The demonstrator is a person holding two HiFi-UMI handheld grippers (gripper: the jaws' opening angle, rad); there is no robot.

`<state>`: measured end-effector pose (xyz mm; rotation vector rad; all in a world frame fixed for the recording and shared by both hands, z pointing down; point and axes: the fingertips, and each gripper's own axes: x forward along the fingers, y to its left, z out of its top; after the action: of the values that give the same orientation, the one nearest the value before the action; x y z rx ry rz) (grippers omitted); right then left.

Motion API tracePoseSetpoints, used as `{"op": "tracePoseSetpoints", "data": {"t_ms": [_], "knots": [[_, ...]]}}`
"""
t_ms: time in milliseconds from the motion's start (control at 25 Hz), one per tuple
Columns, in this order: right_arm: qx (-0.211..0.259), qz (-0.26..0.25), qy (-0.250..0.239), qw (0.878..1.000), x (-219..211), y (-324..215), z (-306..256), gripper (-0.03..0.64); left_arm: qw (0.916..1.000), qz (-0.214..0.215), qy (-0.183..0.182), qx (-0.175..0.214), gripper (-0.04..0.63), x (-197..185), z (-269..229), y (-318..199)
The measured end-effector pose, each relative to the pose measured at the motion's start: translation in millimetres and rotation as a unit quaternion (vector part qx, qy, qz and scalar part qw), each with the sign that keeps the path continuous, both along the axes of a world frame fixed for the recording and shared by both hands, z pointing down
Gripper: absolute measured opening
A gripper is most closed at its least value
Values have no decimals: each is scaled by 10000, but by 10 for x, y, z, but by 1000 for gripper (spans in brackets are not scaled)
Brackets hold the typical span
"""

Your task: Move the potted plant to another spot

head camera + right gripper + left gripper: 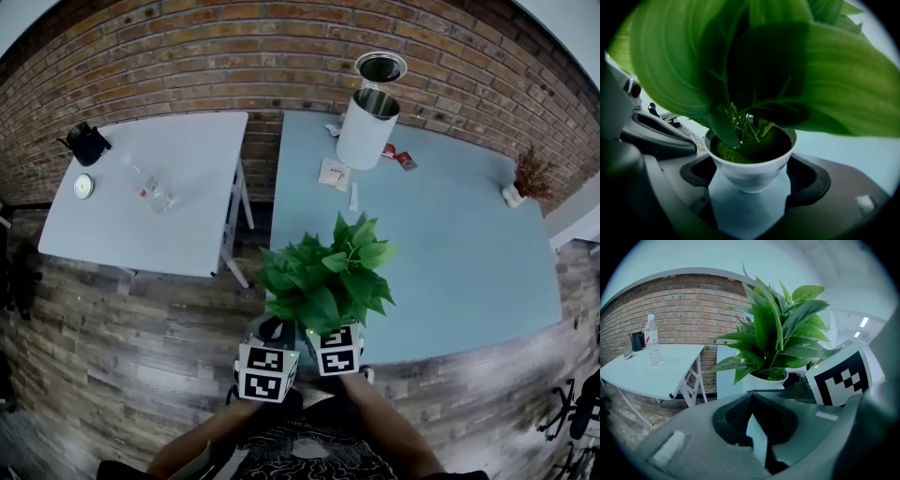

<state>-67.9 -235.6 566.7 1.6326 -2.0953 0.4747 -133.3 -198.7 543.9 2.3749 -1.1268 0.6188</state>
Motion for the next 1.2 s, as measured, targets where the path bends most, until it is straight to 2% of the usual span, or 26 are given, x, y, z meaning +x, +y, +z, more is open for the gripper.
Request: {"op": "tracePoseSetpoints", "data": {"t_ms": [400, 1200], "knots": [[-27, -9, 16, 10000, 201, 43, 20, 468, 10000, -30, -12, 12, -2, 212, -6, -35], [-18, 183, -7, 9998, 1037, 133, -10, 466, 9998, 183, -79, 41, -2, 1035, -51, 9]]}}
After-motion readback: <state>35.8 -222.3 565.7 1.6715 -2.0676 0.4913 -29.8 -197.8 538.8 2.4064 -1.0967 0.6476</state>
